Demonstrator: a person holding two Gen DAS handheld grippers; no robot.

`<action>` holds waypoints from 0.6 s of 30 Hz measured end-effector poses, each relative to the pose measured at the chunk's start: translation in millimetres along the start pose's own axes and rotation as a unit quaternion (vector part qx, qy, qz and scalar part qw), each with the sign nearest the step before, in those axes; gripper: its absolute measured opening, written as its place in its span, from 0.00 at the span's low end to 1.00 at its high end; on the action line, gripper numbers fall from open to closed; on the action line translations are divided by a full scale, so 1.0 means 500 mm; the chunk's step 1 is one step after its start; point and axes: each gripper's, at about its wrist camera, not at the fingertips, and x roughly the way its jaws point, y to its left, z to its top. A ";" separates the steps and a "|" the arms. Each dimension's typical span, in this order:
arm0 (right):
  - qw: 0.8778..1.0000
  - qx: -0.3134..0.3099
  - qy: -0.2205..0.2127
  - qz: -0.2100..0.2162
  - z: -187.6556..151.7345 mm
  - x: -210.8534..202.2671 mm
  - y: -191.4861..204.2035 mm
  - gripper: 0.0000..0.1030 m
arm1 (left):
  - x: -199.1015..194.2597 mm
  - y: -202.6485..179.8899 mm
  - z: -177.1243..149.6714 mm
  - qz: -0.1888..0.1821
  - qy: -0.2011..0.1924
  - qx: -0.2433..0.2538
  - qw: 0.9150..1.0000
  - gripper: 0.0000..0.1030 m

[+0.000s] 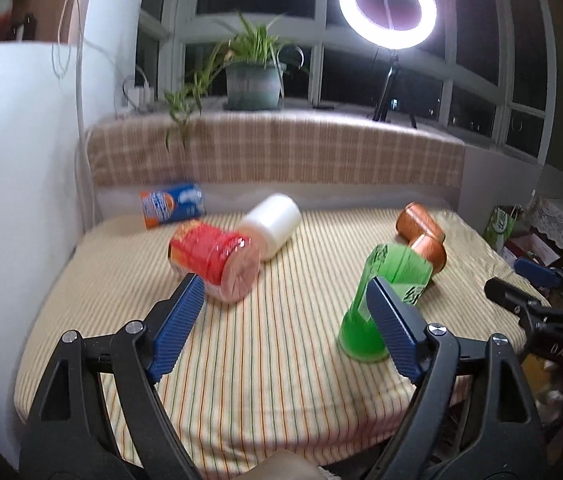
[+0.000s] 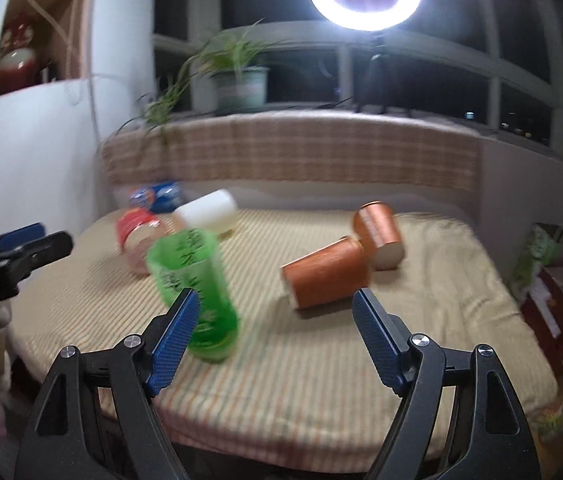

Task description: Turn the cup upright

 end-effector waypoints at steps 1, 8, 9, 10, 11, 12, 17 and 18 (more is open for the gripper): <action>1.000 0.004 -0.001 -0.012 0.004 -0.004 -0.006 0.76 | -0.005 -0.004 0.002 0.004 -0.008 0.003 1.000 0.83; 0.997 0.027 -0.034 -0.060 0.026 -0.030 -0.024 0.76 | -0.030 -0.019 0.008 0.015 -0.035 0.016 0.999 0.84; 0.997 0.030 -0.037 -0.061 0.028 -0.033 -0.026 0.76 | -0.033 -0.020 0.008 0.016 -0.037 0.017 0.999 0.88; 0.997 0.033 -0.040 -0.062 0.031 -0.035 -0.028 0.76 | -0.036 -0.020 0.009 0.019 -0.042 0.018 0.999 0.90; 0.997 0.034 -0.043 -0.062 0.032 -0.037 -0.029 0.76 | -0.038 -0.019 0.010 0.022 -0.047 0.017 0.998 0.96; 0.996 0.034 -0.046 -0.064 0.034 -0.038 -0.029 0.76 | -0.040 -0.019 0.009 0.025 -0.050 0.016 0.998 1.00; 0.996 0.030 -0.051 -0.073 0.039 -0.038 -0.025 0.77 | -0.044 -0.014 0.012 0.034 -0.056 0.010 0.998 1.00; 0.995 0.029 -0.053 -0.074 0.040 -0.039 -0.024 0.79 | -0.044 -0.012 0.013 0.038 -0.057 0.009 0.998 1.00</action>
